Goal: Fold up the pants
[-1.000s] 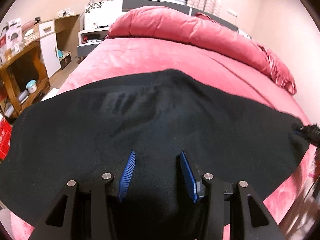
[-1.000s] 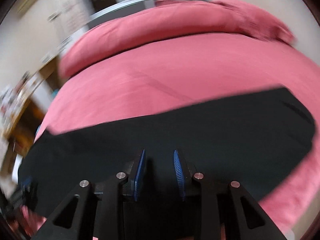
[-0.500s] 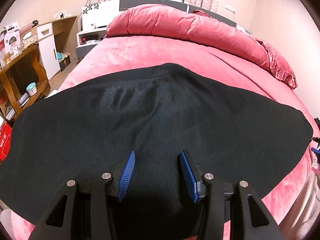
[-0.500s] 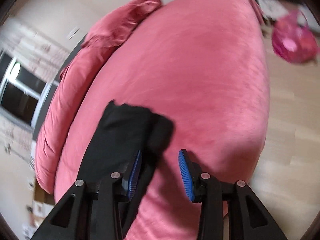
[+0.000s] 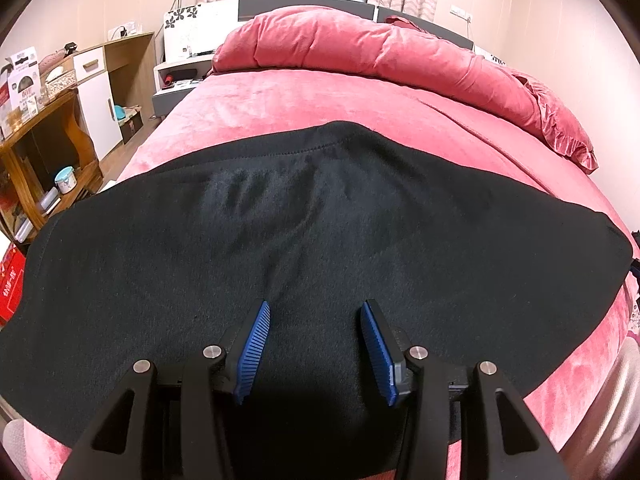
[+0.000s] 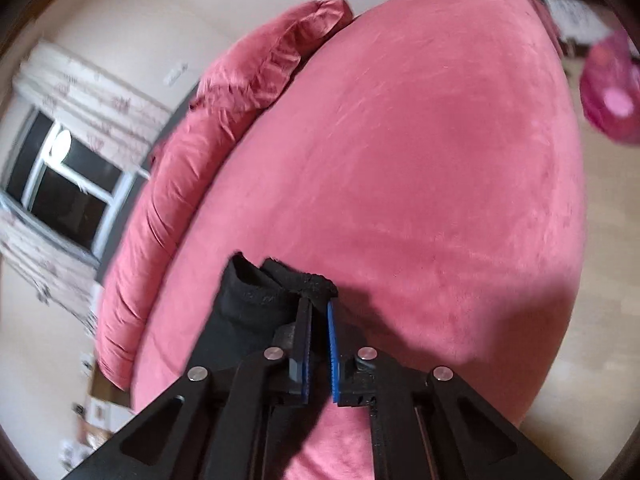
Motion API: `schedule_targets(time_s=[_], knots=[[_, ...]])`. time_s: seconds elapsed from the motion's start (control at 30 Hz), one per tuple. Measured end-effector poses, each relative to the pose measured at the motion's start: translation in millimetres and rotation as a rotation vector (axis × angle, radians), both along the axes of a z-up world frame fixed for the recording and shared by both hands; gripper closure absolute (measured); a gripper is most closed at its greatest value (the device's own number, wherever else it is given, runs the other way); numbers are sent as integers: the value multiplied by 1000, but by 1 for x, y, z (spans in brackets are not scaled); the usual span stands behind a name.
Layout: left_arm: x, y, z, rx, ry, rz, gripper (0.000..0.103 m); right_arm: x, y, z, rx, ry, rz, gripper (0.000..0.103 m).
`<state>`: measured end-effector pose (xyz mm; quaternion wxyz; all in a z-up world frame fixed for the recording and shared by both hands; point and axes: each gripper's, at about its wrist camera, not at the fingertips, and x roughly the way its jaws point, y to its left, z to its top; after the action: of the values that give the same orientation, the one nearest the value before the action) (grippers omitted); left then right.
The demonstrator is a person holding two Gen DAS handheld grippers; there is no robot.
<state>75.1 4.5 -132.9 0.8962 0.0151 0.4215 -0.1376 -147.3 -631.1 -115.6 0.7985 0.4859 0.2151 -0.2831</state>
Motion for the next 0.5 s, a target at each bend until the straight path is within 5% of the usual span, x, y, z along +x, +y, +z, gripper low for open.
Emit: schedule_targets(time_s=[0.1, 0.17, 0.3, 0.5], knots=[[0, -2, -1, 11, -3, -2, 54, 7, -6, -19, 53, 84, -5, 95], [0, -1, -2, 4, -4, -5, 54, -2, -7, -29, 130, 19, -58, 94], [0, -1, -3, 1, -8, -6, 53, -21, 10, -1, 2, -32, -172, 83], [-4, -3, 1, 7, -24, -6, 53, 8, 9, -1, 41, -39, -24, 82]])
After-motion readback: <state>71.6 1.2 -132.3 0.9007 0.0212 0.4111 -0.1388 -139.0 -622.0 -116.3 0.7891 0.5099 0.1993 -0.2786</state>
